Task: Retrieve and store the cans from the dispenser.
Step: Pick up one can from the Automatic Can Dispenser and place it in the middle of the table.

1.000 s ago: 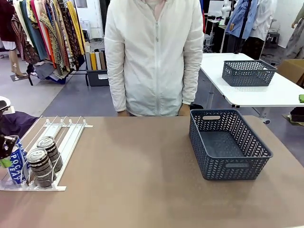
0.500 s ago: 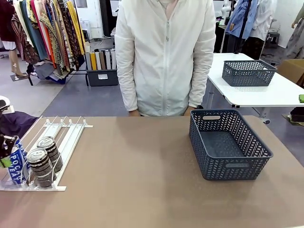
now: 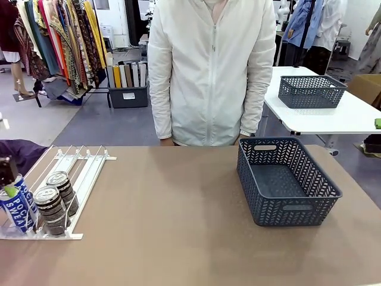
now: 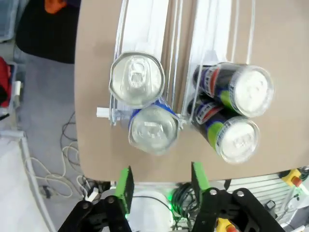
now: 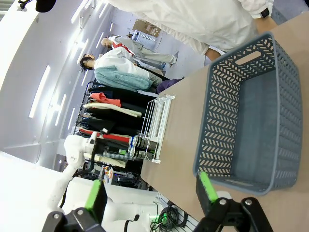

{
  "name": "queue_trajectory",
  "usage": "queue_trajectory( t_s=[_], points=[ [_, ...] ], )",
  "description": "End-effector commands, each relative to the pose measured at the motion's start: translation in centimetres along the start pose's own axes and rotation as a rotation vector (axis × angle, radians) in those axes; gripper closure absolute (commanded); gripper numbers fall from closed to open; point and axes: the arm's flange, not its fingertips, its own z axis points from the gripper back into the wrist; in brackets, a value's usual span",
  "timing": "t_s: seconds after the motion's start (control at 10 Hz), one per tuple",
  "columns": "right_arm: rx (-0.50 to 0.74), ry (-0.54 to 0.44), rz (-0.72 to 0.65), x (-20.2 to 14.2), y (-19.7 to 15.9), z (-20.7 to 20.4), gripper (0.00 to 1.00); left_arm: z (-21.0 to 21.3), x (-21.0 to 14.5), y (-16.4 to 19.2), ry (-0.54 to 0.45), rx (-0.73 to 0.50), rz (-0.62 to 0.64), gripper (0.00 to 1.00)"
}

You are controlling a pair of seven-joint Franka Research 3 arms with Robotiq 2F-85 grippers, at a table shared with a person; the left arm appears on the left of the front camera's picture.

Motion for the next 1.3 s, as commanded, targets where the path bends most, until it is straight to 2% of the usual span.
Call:
queue_trajectory(
  t_s=[0.0, 0.3, 0.4, 0.8, 1.0, 1.2],
  points=[
    [0.021, -0.017, 0.005, 0.4, 0.5, -0.2, 0.0, 4.1, -4.2, -0.1, -0.111, -0.005, -0.019, 0.0],
    [0.021, -0.017, 0.005, 0.4, 0.5, -0.2, 0.0, 7.5, -5.1, -0.3, -0.208, -0.056, 0.004, 0.0],
    [0.021, -0.017, 0.005, 0.4, 0.5, -0.2, 0.0, 7.1, -4.7, -0.5, -0.163, -0.019, -0.027, 0.0],
    [0.021, -0.017, 0.005, 0.4, 0.5, -0.2, 0.0, 7.5, -5.1, -0.5, -0.174, -0.026, -0.025, 0.0],
    [0.021, -0.017, 0.005, 0.4, 0.5, -0.2, 0.0, 4.8, -3.1, -0.9, -0.09, -0.019, -0.001, 0.0],
    [0.021, -0.017, 0.005, 0.4, 0.5, -0.2, 0.0, 1.1, -0.6, -1.4, -0.033, 0.02, 0.089, 0.0]
  ],
)
